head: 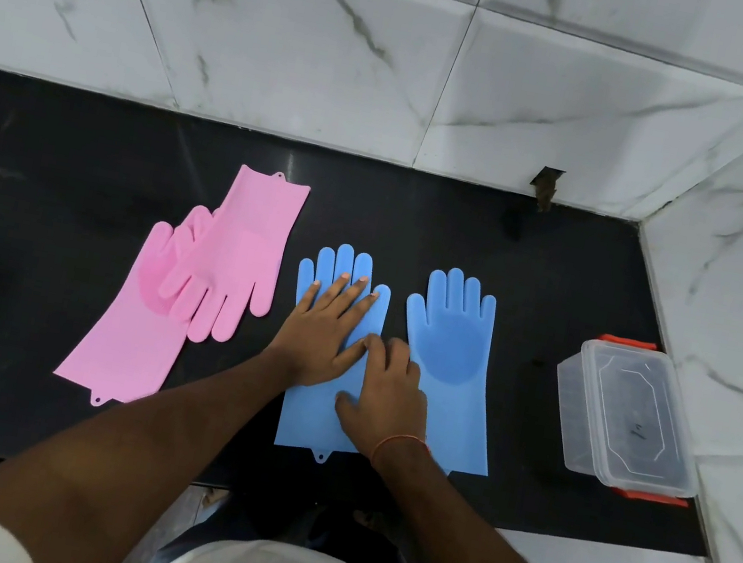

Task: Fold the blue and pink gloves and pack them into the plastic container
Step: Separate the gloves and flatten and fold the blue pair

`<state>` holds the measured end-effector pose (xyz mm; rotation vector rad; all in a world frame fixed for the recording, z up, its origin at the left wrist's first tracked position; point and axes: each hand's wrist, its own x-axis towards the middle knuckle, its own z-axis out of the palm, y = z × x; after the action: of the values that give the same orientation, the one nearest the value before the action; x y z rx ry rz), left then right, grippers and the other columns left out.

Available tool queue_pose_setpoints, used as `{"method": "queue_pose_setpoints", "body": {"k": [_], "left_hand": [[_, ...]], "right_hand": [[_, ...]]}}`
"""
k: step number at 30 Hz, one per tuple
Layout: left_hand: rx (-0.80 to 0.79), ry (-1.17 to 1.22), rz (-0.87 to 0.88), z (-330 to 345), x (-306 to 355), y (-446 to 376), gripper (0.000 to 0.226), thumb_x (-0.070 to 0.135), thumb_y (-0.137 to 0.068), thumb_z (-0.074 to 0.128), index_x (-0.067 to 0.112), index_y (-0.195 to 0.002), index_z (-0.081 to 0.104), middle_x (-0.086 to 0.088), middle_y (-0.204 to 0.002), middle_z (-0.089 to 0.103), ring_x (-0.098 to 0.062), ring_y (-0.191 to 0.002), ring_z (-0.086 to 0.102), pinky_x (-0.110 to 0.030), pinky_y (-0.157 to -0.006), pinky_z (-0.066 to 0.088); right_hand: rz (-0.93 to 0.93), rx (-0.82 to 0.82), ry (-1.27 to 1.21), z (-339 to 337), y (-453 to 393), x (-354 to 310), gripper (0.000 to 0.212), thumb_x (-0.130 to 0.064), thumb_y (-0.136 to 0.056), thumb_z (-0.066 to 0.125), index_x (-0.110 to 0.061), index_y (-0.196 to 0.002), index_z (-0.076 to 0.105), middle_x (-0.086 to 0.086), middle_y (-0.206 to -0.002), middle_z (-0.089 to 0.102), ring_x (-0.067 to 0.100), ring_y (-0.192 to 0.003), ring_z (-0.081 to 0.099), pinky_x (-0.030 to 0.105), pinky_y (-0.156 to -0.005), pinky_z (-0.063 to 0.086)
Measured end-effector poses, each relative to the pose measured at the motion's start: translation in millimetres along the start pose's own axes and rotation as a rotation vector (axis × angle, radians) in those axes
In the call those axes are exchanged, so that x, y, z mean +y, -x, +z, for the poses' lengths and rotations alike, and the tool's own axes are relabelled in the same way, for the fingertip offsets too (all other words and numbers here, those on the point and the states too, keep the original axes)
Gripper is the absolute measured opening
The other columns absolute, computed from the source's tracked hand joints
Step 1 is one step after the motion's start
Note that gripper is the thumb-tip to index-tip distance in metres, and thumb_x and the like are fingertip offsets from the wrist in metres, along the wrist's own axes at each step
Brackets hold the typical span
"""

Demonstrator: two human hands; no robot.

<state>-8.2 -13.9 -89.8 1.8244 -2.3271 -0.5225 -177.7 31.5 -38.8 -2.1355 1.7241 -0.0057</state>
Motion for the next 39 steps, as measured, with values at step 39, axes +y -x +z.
{"method": "queue_pose_setpoints", "body": {"k": [39], "left_hand": [[0.115, 0.003, -0.138, -74.8, -75.4, 54.5, 0.070, 0.055, -0.101, 0.048, 0.036, -0.167, 0.035, 0.007, -0.181, 0.020, -0.025, -0.169, 0.013, -0.060, -0.133, 0.015]], "right_hand": [[-0.081, 0.033, -0.047, 3.0, -33.3, -85.5, 0.051, -0.037, -0.103, 0.059, -0.024, -0.151, 0.049, 0.000, -0.148, 0.055, 0.022, -0.131, 0.051, 0.037, -0.106, 0.050]]}}
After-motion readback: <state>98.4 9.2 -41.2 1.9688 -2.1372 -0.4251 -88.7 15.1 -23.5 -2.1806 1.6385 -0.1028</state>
